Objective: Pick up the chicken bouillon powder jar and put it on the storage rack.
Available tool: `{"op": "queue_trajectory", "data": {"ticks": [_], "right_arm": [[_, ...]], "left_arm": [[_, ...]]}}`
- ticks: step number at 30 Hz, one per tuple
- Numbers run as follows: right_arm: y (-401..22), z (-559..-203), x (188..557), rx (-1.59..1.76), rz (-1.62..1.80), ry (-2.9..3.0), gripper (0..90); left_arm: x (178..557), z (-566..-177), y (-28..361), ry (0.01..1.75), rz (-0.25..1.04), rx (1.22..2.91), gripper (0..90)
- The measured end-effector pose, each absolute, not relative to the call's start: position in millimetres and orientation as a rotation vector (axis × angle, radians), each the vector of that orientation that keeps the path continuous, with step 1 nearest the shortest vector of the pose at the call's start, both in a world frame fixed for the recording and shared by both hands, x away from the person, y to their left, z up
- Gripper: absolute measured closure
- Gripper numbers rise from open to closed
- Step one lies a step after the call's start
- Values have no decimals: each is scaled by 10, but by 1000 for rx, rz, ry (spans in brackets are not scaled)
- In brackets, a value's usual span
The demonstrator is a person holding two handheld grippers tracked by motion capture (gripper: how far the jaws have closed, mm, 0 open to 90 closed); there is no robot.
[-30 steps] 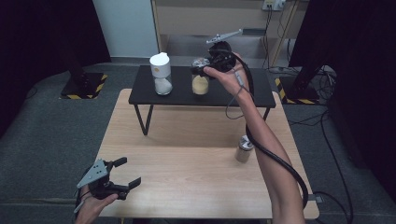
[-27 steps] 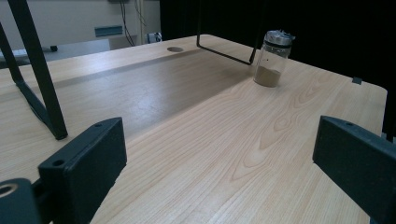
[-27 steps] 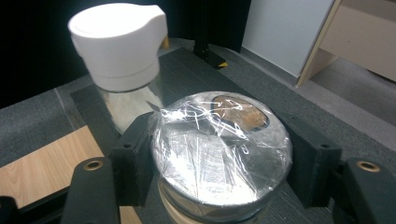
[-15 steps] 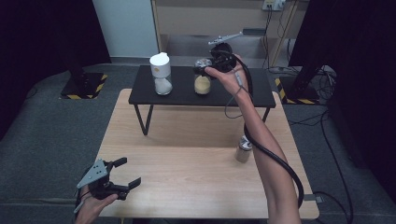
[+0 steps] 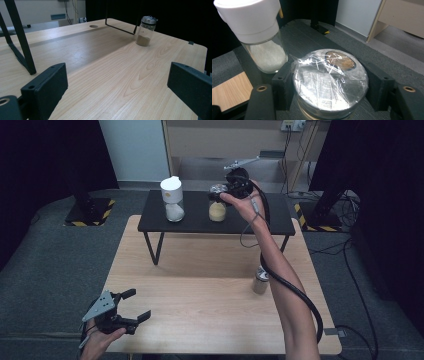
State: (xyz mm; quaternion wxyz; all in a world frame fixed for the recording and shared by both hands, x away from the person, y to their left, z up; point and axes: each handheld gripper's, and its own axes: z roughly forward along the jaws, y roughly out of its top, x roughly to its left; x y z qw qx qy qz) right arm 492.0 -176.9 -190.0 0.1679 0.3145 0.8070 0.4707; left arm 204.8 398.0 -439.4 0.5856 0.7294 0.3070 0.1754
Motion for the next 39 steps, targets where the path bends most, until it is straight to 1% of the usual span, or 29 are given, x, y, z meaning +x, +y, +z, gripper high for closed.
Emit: {"op": "queue_trajectory", "data": {"ticks": [10, 17, 21, 25, 39], "right_arm": [[-1772, -1914, 4913, 890, 1338, 2295, 342], [-1776, -1940, 4851, 896, 1351, 2255, 179], [-1794, -1930, 4824, 907, 1362, 2233, 122], [-1818, -1902, 4792, 892, 1365, 2224, 102], [-1888, -1765, 4651, 839, 1399, 2205, 96]], "left_arm": [[2046, -4391, 3977, 715, 411, 1702, 18], [2042, -4389, 3974, 714, 414, 1703, 19], [2042, -4389, 3974, 715, 414, 1704, 19], [2044, -4390, 3972, 714, 413, 1704, 19], [2040, -4386, 3967, 716, 418, 1706, 18]]}}
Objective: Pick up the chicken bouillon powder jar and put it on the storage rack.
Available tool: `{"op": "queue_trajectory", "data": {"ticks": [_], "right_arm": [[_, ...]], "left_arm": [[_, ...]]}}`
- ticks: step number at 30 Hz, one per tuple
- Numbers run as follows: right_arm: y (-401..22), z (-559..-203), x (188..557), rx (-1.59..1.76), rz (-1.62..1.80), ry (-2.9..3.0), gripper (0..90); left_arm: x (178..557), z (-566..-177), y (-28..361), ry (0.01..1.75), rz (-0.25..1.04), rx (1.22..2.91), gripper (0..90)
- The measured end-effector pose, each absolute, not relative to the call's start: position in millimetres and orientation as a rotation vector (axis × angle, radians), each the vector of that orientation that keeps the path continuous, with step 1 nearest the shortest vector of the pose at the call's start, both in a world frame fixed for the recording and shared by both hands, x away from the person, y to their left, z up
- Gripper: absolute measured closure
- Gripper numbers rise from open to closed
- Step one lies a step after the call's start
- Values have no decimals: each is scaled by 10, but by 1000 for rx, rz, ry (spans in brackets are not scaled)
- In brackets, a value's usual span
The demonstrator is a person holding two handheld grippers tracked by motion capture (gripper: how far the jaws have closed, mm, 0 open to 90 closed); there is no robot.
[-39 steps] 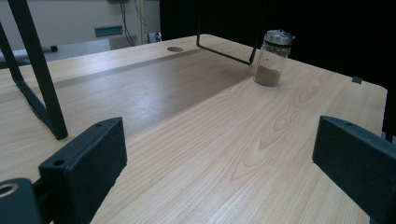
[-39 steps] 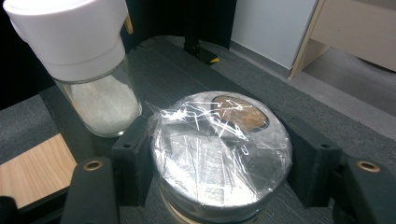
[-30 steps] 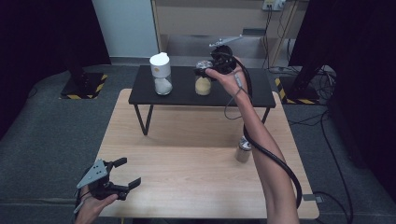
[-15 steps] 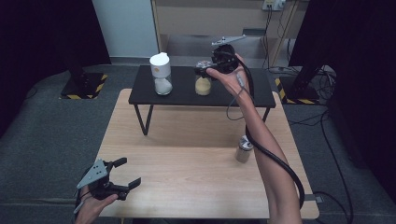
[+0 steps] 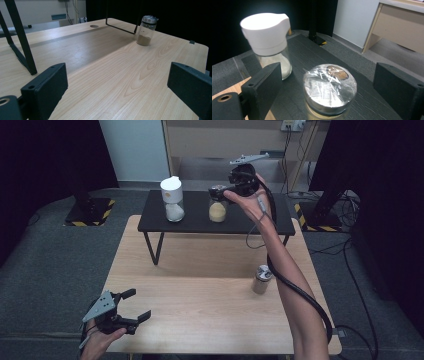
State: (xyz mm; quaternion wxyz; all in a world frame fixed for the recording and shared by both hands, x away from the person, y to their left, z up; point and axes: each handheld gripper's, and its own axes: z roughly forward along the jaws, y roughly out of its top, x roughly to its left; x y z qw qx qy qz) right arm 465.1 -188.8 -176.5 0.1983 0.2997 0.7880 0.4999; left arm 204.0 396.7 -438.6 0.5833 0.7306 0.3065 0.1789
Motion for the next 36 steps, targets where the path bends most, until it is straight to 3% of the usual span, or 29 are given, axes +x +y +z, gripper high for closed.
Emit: {"op": "queue_trajectory", "data": {"ticks": [36], "right_arm": [[-2379, -1540, 3770, 604, 1508, 2183, 59]], "left_arm": [[2034, -4385, 3964, 719, 419, 1700, 11]]}}
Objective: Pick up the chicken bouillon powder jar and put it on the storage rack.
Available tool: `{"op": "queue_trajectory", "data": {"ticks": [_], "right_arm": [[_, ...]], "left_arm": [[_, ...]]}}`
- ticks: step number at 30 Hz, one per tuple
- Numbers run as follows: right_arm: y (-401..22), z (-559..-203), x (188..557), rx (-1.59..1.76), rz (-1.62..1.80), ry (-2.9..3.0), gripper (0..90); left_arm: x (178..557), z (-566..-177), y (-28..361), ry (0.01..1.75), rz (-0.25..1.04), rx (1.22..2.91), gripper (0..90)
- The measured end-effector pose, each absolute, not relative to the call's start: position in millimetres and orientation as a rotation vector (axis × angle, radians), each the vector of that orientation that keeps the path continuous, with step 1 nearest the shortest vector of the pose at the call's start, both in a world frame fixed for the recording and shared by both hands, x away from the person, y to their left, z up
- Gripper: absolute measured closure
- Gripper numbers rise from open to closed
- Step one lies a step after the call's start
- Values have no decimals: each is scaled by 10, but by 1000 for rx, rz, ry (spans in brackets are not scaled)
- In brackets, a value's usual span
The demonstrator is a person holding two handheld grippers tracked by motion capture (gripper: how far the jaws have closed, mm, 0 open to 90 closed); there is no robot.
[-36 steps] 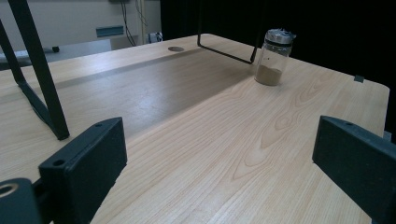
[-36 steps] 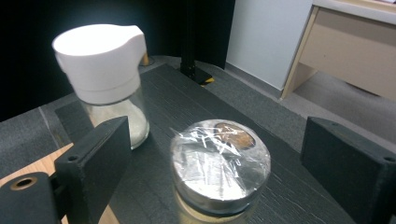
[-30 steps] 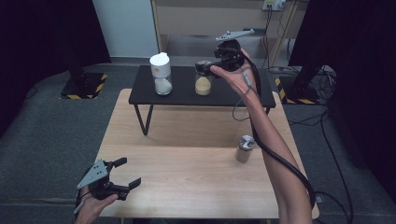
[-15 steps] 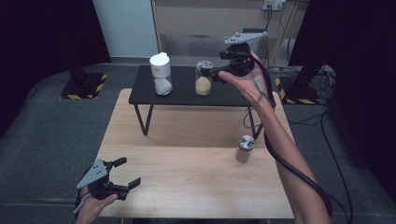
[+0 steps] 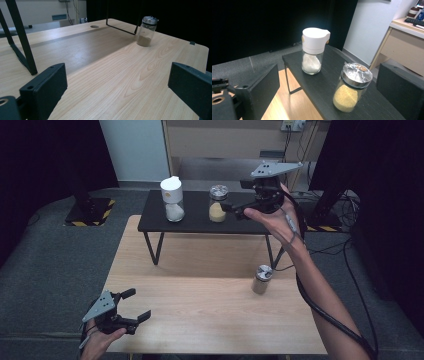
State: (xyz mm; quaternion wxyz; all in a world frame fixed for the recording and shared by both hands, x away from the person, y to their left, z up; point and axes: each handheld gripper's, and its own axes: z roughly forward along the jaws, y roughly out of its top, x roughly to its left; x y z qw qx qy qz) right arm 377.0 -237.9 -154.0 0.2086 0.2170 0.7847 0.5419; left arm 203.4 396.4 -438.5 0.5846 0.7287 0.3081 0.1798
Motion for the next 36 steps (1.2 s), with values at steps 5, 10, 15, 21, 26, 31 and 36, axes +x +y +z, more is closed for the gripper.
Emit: {"op": "queue_trajectory", "data": {"ticks": [5, 10, 15, 21, 26, 31, 36], "right_arm": [[-2464, -1576, 3639, 585, 1518, 2189, 59], [-2645, -1694, 3517, 609, 1549, 2159, 59], [-2817, -1808, 3360, 605, 1556, 2142, 59], [-2981, -1962, 3227, 625, 1564, 2144, 59], [-3094, -2093, 3119, 635, 1573, 2150, 59], [-3189, -2243, 2985, 634, 1576, 2160, 59], [-3290, -2358, 2822, 637, 1583, 2154, 59]], "left_arm": [[2033, -4385, 3963, 718, 420, 1700, 11], [2034, -4386, 3963, 717, 420, 1701, 11], [2033, -4384, 3961, 717, 423, 1703, 11], [2034, -4385, 3962, 721, 422, 1703, 11], [2031, -4387, 3967, 725, 421, 1699, 11], [2032, -4386, 3965, 726, 421, 1700, 11], [2031, -4388, 3966, 728, 422, 1698, 11]]}}
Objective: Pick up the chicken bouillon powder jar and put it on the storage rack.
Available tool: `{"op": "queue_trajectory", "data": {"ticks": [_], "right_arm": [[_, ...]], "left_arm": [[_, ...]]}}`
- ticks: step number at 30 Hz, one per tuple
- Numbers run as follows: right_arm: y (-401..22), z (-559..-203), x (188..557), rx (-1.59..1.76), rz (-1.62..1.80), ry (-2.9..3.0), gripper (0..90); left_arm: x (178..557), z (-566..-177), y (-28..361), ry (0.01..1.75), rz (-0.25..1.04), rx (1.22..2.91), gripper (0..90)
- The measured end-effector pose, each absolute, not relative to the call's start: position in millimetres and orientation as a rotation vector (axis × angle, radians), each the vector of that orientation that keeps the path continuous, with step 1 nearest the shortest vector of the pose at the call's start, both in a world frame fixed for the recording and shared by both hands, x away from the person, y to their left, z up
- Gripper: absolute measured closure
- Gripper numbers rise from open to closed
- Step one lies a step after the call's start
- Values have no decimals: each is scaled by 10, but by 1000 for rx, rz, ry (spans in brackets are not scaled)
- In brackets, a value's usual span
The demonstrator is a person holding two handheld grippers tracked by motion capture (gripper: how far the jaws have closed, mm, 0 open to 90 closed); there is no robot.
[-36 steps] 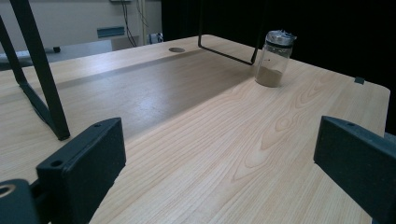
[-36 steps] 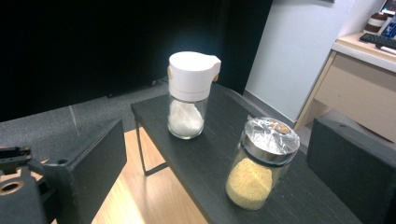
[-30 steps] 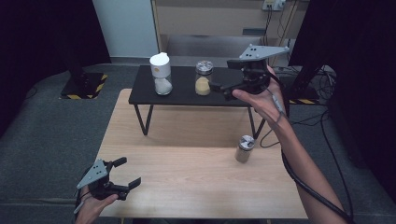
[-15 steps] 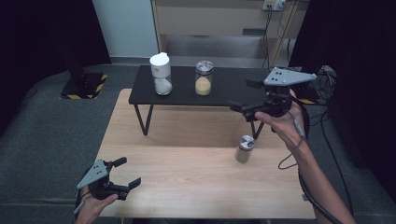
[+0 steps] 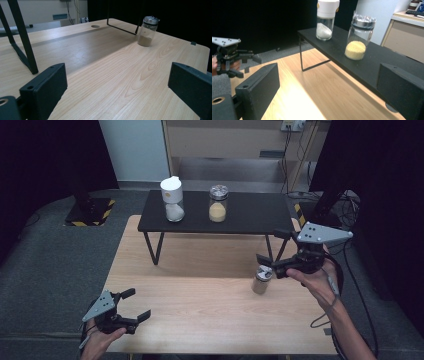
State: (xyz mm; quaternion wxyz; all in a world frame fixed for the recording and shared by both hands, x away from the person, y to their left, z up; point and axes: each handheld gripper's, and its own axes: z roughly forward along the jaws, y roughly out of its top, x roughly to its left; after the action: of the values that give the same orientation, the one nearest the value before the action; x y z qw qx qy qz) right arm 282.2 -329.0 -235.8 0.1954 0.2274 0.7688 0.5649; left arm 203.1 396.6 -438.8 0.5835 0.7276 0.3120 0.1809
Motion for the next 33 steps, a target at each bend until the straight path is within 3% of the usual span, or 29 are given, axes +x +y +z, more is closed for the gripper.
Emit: {"op": "queue_trajectory", "data": {"ticks": [33], "right_arm": [[-3617, -2956, 2159, 710, 1548, 2111, 57]], "left_arm": [[2025, -4388, 3978, 728, 420, 1692, 12]]}}
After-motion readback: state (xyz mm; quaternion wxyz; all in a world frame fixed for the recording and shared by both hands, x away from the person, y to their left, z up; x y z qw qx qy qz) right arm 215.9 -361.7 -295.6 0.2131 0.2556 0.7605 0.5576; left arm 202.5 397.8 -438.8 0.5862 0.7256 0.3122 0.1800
